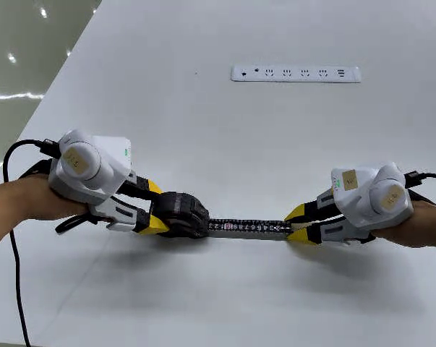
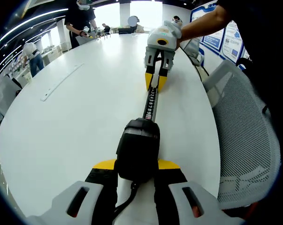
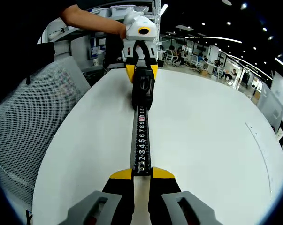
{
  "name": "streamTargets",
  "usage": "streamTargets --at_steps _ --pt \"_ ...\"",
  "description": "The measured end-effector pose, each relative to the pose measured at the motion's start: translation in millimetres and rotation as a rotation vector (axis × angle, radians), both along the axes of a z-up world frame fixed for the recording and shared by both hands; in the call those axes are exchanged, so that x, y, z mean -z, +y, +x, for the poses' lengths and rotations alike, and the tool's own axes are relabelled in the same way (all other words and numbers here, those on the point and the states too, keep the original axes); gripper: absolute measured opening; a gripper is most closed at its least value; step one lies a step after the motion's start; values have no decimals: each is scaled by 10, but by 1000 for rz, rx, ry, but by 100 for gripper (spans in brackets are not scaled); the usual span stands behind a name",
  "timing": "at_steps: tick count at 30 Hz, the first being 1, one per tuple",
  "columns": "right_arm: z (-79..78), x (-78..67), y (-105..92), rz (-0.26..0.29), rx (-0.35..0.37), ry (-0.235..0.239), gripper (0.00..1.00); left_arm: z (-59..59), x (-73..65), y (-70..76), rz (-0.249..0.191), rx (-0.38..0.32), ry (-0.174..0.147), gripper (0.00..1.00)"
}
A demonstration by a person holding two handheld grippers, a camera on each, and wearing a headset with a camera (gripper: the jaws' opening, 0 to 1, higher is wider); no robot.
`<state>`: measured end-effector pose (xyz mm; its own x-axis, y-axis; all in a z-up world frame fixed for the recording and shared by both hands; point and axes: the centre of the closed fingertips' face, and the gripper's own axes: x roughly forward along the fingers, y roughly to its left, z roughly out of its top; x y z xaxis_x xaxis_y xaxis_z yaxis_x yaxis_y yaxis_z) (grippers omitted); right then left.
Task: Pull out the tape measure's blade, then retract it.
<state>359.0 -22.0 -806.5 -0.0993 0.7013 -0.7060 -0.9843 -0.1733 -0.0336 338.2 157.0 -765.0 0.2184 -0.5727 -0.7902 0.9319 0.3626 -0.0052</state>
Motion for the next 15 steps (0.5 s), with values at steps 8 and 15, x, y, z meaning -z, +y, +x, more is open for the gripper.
streamTargets --at_steps 8,15 --pt "16 2 -147 -14 11 2 6 0 1 0 2 0 1 23" --pt "44 -6 -322 -31 21 6 6 0 -5 2 4 -1 3 23"
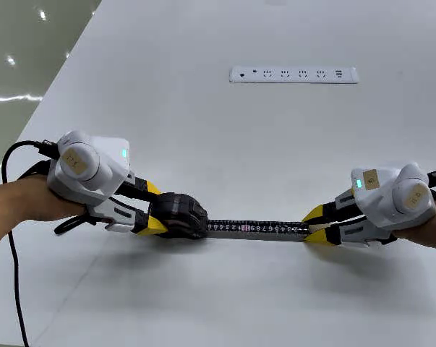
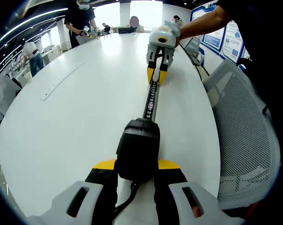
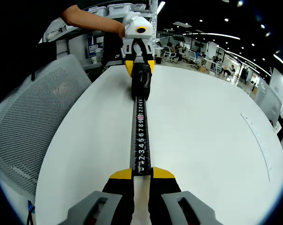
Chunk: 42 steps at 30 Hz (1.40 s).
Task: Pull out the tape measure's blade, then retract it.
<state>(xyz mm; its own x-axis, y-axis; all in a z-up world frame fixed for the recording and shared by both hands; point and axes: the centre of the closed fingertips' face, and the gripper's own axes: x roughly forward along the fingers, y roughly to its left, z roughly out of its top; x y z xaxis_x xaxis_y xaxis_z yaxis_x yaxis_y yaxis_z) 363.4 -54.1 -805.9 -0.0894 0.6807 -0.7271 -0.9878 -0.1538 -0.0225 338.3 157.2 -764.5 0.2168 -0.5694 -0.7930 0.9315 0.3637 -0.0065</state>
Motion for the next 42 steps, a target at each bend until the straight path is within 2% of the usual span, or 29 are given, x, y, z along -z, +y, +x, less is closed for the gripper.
streamTargets --at_steps 24,40,42 --pt "6 -42 -388 -45 36 15 6 -4 -8 12 5 4 6 23" --pt "12 -19 -450 -70 30 24 7 2 2 12 22 20 14 24" --pt "-12 -13 -450 -82 23 41 8 0 3 11 25 26 13 24"
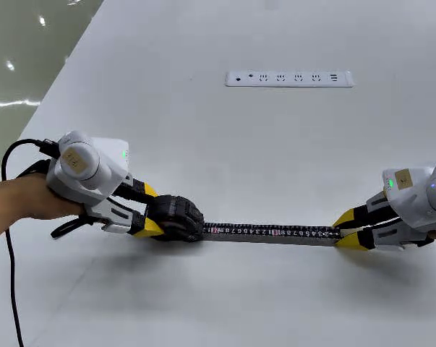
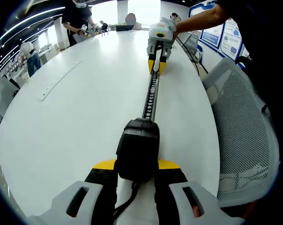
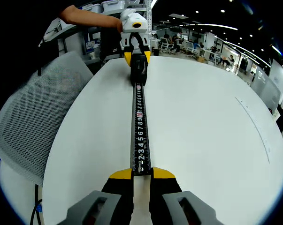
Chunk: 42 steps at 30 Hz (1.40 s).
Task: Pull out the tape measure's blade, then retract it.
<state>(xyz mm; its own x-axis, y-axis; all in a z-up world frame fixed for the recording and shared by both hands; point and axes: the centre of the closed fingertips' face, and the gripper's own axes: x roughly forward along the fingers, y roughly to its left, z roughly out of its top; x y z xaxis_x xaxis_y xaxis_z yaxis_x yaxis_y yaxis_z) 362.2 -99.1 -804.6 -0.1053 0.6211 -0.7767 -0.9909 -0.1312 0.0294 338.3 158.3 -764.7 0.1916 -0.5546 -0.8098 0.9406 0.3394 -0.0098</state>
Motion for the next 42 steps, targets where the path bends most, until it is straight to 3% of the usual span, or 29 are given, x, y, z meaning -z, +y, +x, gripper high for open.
streamTargets --at_steps 24,31,42 --pt "19 11 -22 -76 -44 -17 12 -26 15 -21 19 30 6 26" --pt "25 11 -3 -74 -25 -12 15 -21 -2 11 33 22 4 28" --pt "17 6 -3 -76 3 -16 27 -155 10 119 48 -19 32 38"
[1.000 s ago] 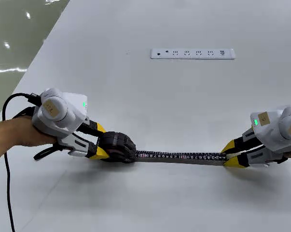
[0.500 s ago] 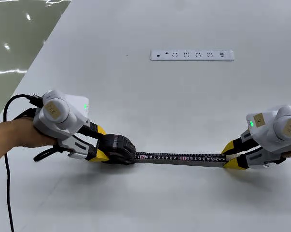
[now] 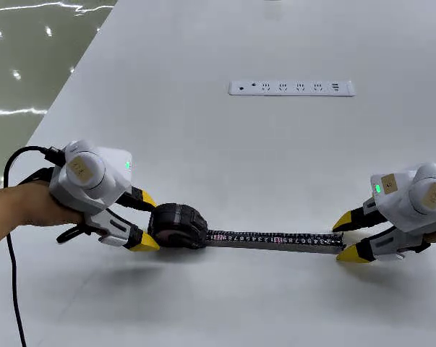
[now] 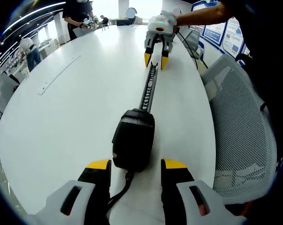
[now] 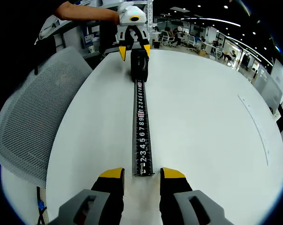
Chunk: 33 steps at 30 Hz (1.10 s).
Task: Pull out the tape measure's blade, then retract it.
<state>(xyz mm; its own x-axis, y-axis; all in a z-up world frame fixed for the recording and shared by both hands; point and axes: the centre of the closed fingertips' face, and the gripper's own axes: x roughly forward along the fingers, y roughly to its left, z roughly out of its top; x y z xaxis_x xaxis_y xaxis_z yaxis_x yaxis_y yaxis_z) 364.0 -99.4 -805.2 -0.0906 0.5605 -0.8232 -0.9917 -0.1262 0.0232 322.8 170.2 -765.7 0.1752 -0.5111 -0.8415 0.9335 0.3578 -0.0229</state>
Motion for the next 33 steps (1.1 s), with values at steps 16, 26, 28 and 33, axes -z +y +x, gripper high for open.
streamTargets --at_steps 16,26,28,33 --pt "-160 -68 -129 7 72 2 41 -222 24 17 -23 -75 14 55" --pt "-271 -122 -161 31 146 4 47 -410 26 -2 -65 -154 28 60" --pt "-301 -124 -165 34 163 5 48 -439 29 3 -72 -171 23 61" --pt "-359 -126 -185 49 198 0 52 -496 26 7 -99 -228 14 64"
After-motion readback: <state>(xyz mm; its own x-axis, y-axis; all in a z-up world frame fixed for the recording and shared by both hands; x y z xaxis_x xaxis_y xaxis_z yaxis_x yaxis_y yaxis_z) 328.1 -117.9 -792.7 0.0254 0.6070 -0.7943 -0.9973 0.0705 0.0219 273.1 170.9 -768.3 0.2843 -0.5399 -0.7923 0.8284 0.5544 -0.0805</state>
